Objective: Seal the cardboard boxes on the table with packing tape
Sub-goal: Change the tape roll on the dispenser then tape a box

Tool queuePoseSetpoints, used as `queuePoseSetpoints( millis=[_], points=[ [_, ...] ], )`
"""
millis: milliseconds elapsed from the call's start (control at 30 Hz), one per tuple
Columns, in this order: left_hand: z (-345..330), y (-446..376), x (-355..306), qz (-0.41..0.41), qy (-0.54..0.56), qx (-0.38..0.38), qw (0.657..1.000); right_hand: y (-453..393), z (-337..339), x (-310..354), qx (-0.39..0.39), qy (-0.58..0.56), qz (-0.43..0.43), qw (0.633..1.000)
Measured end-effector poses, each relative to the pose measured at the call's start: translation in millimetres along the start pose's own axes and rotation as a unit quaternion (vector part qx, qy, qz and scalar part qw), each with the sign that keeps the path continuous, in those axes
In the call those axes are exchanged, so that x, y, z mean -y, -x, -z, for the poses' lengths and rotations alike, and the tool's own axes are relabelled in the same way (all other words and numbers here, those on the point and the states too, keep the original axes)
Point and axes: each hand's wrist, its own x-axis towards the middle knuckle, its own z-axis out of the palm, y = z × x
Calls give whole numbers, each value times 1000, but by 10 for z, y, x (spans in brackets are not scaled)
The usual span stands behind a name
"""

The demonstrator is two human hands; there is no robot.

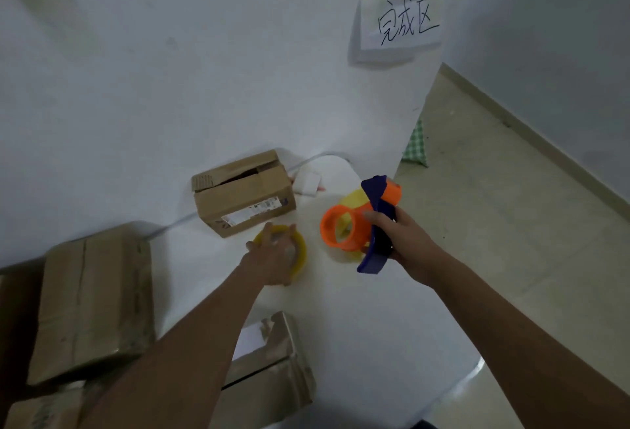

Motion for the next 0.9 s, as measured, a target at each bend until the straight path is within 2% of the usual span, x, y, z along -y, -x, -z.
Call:
queuePoseSetpoints(
  millis=[200,267,300,333,367,433,500,533,600,633,667,700,800,900],
  points=[
    [31,63,-177,-3,-26,-90,996,-251,203,19,-136,-70,105,983],
    [124,183,-396,-23,127,-128,983,-327,302,10,-192,-73,128,970],
    [152,251,-536,-8,258,-127,958,-356,349,3,-219,-68,131,965],
    [163,321,-707,14,402,-99,910,-380,388,-4,-242,-60,130,960],
    [146,383,-885,34,532,-48,845,-399,423,-19,-264,-49,124,955],
    [71,462,-1228,83,723,57,683,-438,498,-61,-297,-36,113,947],
    [-41,419,-1486,137,833,106,526,-472,569,-119,-308,-19,102,946],
    [-102,364,-1585,160,868,107,458,-478,600,-144,-305,-10,99,947],
    [-197,256,-1757,186,915,85,348,-478,655,-189,-291,9,93,952],
    [-222,223,-1836,190,930,70,308,-468,671,-204,-283,19,91,955],
    [-244,188,-1898,188,940,50,282,-454,683,-220,-273,27,92,957],
    [-249,167,-1950,180,946,29,268,-437,691,-240,-263,35,96,959],
    [-190,150,-2005,169,952,-24,255,-376,699,-294,-241,66,98,963],
    [-169,115,-1955,170,960,-45,216,-315,741,-363,-228,102,99,963]
  ],
)
